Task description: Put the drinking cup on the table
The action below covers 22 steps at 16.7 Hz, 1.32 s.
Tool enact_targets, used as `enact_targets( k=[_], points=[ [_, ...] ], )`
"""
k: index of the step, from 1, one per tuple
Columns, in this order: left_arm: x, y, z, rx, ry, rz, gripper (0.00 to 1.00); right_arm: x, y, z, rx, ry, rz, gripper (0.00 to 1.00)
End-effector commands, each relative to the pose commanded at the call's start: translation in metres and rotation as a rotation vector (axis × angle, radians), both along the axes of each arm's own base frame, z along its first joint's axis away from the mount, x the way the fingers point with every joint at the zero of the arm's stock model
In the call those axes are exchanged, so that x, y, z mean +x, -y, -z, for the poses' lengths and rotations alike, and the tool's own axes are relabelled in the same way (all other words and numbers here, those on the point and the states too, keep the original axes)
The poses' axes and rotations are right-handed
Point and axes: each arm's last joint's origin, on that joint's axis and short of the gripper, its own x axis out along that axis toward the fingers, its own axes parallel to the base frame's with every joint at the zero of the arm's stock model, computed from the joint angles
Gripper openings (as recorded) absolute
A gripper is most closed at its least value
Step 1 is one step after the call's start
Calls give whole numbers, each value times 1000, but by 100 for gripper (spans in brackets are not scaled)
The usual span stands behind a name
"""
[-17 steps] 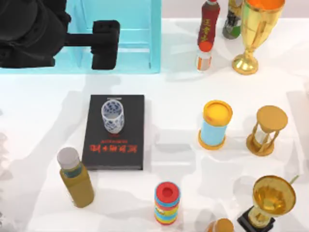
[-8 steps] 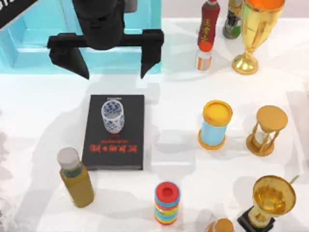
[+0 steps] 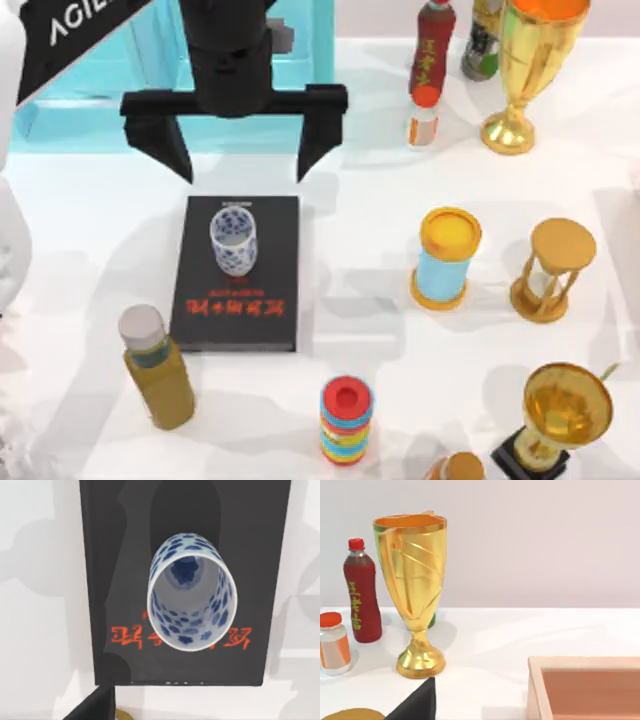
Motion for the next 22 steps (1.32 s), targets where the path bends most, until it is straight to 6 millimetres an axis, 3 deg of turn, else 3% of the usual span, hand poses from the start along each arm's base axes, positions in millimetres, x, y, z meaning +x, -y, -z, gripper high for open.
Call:
enact_targets(
  k=[6,12,14,19,22],
  points=[
    [2,-1,10,0,1,0,100,0,0,0,0,0,0,100],
    [2,1,82,-1,2,0,100,0,0,0,0,0,0,100],
    [1,0,96,0,1,0,100,0,0,0,0,0,0,100],
    [0,0,100,0,0,0,100,0,0,0,0,0,0,100],
    [0,0,100,0,0,0,77,0,0,0,0,0,0,100]
  ],
)
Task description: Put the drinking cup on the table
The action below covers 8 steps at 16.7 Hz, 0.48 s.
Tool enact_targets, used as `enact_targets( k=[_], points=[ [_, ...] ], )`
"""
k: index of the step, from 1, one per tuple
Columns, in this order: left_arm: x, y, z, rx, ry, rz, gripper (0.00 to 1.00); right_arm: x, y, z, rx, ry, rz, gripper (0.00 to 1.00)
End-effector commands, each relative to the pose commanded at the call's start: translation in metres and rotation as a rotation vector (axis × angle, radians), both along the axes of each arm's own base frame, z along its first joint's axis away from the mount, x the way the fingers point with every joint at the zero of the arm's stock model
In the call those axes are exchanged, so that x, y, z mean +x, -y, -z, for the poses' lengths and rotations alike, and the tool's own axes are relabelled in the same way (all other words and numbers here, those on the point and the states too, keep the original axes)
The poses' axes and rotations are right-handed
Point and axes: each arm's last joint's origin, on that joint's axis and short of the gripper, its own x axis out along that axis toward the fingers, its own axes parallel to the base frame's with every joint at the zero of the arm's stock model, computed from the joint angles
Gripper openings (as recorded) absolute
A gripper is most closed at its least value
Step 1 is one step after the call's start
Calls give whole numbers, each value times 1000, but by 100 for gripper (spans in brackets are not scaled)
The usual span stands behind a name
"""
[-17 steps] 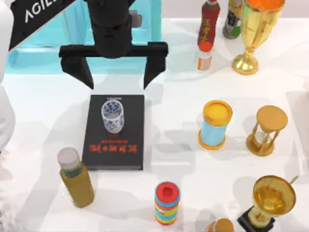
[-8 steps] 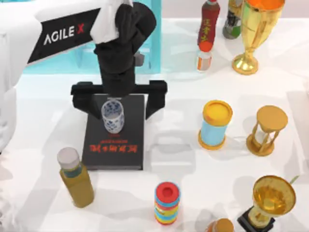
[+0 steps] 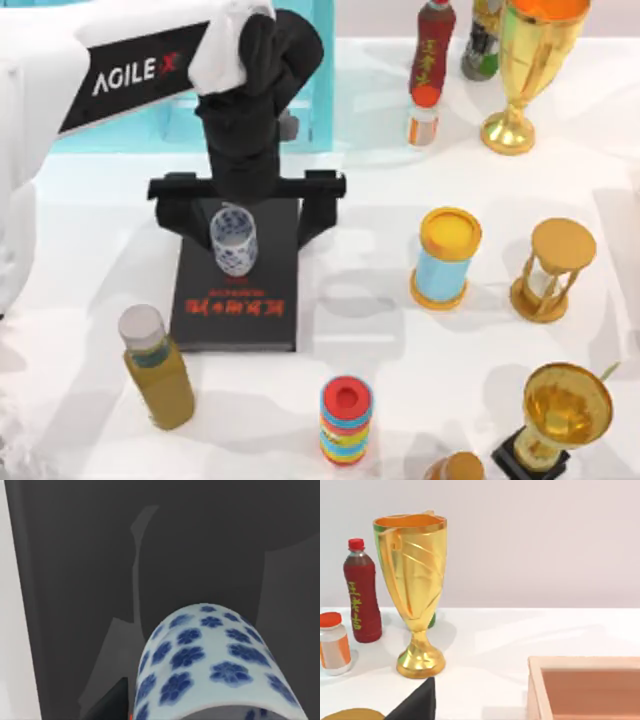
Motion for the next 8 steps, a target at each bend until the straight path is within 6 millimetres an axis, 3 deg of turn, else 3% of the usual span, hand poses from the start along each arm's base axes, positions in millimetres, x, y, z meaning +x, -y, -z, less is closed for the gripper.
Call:
enact_targets(
  k=[8],
  points=[
    [0,0,0,0,0,0,17,0,0,0,0,0,0,100]
  ],
)
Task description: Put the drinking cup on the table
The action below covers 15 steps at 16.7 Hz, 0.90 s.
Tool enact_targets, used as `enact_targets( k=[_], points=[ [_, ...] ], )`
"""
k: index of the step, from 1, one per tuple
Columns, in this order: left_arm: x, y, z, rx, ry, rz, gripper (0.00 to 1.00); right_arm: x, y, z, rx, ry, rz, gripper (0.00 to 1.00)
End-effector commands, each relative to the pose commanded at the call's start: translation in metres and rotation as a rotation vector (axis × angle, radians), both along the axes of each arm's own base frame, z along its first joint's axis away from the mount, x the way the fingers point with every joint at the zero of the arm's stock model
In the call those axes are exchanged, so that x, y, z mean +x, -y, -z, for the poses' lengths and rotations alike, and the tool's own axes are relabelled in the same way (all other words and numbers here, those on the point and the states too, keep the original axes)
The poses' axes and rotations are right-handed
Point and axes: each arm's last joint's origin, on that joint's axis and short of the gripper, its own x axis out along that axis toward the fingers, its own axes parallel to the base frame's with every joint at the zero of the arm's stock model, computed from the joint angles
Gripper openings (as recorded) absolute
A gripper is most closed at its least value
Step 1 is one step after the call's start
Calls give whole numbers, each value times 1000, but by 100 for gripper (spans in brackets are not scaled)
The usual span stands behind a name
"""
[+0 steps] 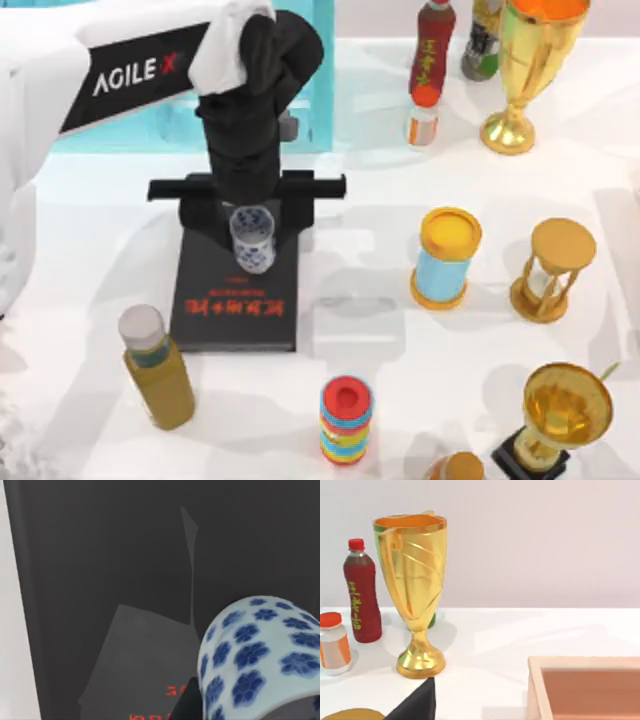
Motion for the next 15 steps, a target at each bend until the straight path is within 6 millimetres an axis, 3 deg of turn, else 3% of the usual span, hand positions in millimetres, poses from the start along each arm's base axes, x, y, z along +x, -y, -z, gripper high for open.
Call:
enact_targets(
  k=[2,3,12,15],
  points=[
    [0,0,0,0,0,0,2,0,0,0,0,0,0,100],
    [0,0,0,0,0,0,0,0,0,0,0,0,0,100],
    [0,0,-2,0,2,0,0,0,0,0,0,0,0,100],
    [3,-1,-23,-4,9,-8,0,0,0,0,0,0,0,100]
  ],
)
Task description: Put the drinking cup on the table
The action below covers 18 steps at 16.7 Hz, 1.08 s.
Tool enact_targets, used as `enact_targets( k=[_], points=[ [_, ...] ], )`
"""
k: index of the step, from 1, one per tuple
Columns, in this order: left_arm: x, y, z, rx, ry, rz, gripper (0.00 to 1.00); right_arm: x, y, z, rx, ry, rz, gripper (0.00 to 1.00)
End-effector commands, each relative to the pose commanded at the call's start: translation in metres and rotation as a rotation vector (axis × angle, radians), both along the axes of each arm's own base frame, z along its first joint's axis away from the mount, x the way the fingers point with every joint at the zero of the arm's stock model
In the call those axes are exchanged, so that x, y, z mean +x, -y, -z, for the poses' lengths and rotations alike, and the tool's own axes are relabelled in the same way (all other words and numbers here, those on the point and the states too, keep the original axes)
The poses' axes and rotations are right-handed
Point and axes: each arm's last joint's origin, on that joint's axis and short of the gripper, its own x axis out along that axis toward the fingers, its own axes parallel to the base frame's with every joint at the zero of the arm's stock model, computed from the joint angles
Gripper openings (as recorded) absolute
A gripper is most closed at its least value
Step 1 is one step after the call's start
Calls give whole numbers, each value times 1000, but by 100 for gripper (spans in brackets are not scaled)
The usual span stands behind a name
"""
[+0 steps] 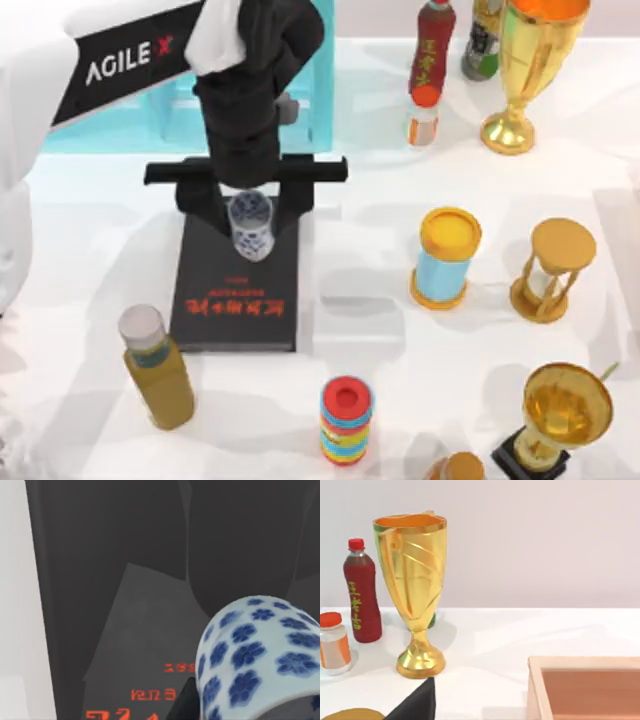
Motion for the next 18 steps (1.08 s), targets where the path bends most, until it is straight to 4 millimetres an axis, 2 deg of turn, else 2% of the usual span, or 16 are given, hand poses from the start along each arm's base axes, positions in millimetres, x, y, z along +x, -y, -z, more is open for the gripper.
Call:
enact_targets(
  k=[4,8,10,13,16,18],
  points=[
    [-2,1,-27,3,-8,9,0,0,0,0,0,0,0,100],
    [-2,0,-25,6,-13,9,0,0,0,0,0,0,0,100],
    [-1,-7,-28,6,-13,7,0,0,0,0,0,0,0,100],
    [-4,-50,-43,1,-7,13,0,0,0,0,0,0,0,100],
    [-16,-110,-61,-2,-1,8,0,0,0,0,0,0,0,100],
    [-25,-132,-66,-1,-5,10,0,0,0,0,0,0,0,100]
  ],
)
